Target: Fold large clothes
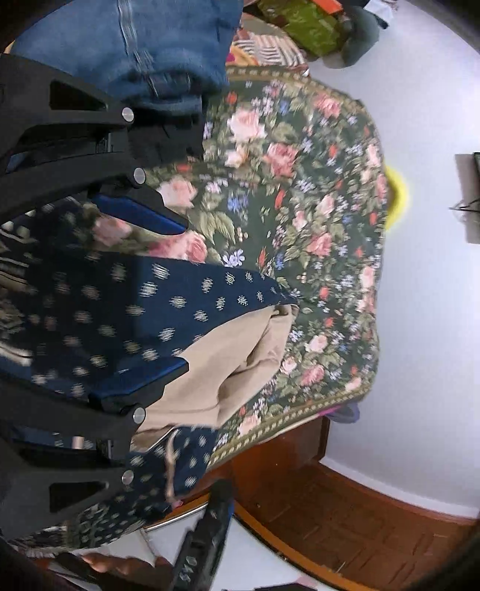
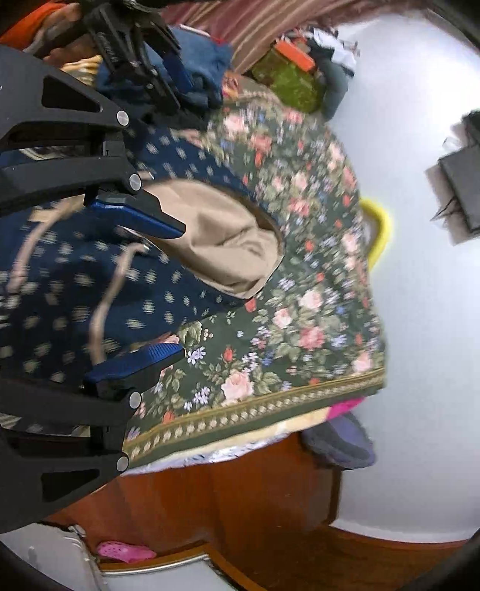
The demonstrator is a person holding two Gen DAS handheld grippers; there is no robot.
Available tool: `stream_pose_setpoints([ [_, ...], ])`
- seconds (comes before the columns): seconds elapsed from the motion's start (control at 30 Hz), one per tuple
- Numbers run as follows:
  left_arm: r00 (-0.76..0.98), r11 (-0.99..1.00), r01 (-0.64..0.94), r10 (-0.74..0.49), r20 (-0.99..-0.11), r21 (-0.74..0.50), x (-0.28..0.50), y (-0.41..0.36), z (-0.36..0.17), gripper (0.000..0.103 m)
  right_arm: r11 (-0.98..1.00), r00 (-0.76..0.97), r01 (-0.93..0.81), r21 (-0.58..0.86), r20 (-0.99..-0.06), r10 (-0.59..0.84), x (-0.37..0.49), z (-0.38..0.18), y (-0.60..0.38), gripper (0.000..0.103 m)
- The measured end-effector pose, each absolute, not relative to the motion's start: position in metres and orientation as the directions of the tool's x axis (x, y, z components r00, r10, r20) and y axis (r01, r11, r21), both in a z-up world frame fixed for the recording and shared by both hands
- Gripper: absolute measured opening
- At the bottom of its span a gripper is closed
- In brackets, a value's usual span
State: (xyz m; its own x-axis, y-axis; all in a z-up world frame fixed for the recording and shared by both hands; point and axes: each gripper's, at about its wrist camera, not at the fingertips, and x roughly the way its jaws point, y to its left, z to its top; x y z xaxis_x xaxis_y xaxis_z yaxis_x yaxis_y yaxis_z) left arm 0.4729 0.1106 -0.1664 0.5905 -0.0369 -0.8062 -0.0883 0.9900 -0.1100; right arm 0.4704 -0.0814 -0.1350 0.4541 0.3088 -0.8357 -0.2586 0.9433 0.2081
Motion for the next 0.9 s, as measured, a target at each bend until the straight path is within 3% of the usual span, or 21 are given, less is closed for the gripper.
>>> stream_pose_setpoints([
  [0.27, 0.535, 0.981, -0.175, 0.020, -0.845, -0.087, 0.516, 0.119, -0.216, 0.067, 0.946, 0.273, -0.152, 0.286, -0.908, 0.318, 0.517, -0.205, -0.068, 0.055],
  [0.37, 0.567, 0.980, -0.185, 0.045, -0.822, -0.074, 0.514, 0.120, -0.220, 0.067, 0.943, 0.225, -0.129, 0.308, -0.917, 0.330, 0.524, -0.222, -0.067, 0.055],
  [0.43, 0.581, 0.983, -0.171, 0.052, -0.812, -0.060, 0.511, 0.118, -0.220, 0.059, 0.937, 0.209, -0.118, 0.327, -0.915, 0.346, 0.524, -0.230, -0.068, 0.055],
  [0.47, 0.587, 0.986, -0.161, 0.055, -0.808, -0.049, 0.508, 0.116, -0.220, 0.050, 0.936, 0.211, -0.119, 0.331, -0.913, 0.349, 0.523, -0.230, -0.069, 0.047],
  [0.5, 0.590, 0.988, -0.150, 0.058, -0.805, -0.040, 0.506, 0.113, -0.218, 0.035, 0.933, 0.210, -0.119, 0.339, -0.910, 0.358, 0.521, -0.229, -0.070, 0.033],
  [0.57, 0.584, 0.993, -0.116, 0.044, -0.811, -0.030, 0.505, 0.107, -0.215, 0.011, 0.923, 0.202, -0.120, 0.366, -0.901, 0.384, 0.518, -0.225, -0.071, 0.018],
  [0.6, 0.577, 0.994, -0.107, 0.048, -0.815, -0.018, 0.504, 0.104, -0.213, 0.006, 0.923, 0.209, -0.120, 0.364, -0.900, 0.382, 0.516, -0.222, -0.071, 0.015],
  [0.9, 0.619, 0.997, -0.023, -0.046, -0.784, -0.076, 0.453, 0.098, -0.155, 0.004, 0.894, 0.343, -0.266, 0.360, -0.831, 0.437, 0.451, -0.126, -0.090, 0.013],
])
